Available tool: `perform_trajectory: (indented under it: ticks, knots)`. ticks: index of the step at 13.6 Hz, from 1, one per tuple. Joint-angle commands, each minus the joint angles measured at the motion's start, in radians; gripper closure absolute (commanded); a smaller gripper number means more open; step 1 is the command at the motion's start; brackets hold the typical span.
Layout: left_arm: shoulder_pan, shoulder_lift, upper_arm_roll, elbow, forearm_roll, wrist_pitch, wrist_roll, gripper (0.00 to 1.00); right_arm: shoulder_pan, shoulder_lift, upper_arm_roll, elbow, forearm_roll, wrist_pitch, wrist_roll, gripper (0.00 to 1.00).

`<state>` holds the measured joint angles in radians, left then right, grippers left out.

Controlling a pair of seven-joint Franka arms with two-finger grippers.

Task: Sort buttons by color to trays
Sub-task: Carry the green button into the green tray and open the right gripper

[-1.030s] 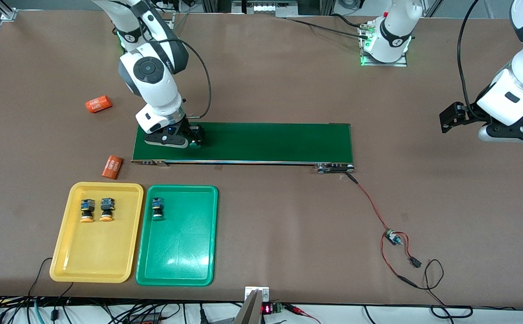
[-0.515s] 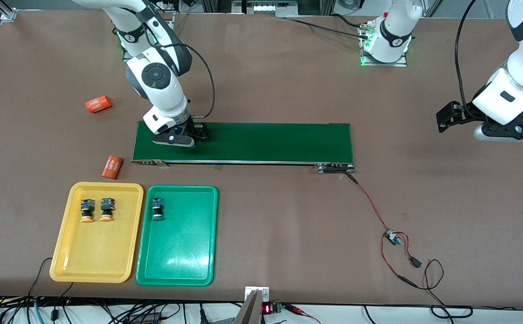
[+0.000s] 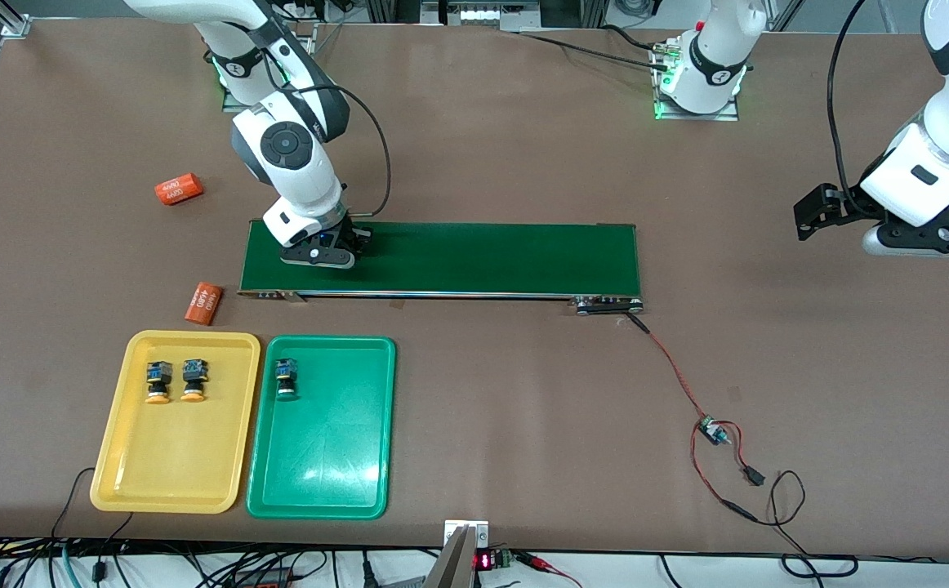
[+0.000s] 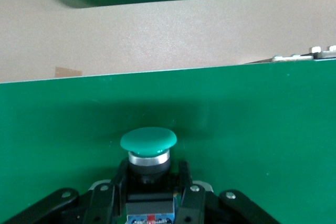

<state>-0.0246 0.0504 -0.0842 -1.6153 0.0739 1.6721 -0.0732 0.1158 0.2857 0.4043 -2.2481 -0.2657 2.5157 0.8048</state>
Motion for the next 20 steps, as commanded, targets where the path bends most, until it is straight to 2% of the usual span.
perform_trajectory:
  ticks: [1,4,6,9,15,20]
  knots:
    - [0.003,0.006,-0.008,0.028,0.003,-0.022,0.000,0.00,-0.016,-0.002,0.005,0.004,-0.006,0.005,-0.018,0.81]
    - [0.003,0.006,-0.006,0.028,0.003,-0.022,0.000,0.00,-0.034,-0.022,0.002,0.054,-0.004,-0.012,-0.055,0.82]
    - [0.005,0.006,-0.006,0.028,0.003,-0.022,0.000,0.00,-0.044,-0.028,-0.001,0.131,-0.003,-0.069,-0.094,0.82]
    - [0.003,0.006,-0.006,0.028,0.003,-0.022,0.000,0.00,-0.070,-0.004,-0.002,0.240,0.000,-0.083,-0.166,0.82]
    - [0.003,0.006,-0.006,0.028,0.003,-0.022,0.000,0.00,-0.064,0.193,-0.059,0.487,-0.001,-0.077,-0.269,0.82]
    - [0.003,0.006,-0.006,0.028,0.003,-0.022,0.000,0.00,-0.028,0.349,-0.133,0.617,-0.004,-0.045,-0.326,0.81]
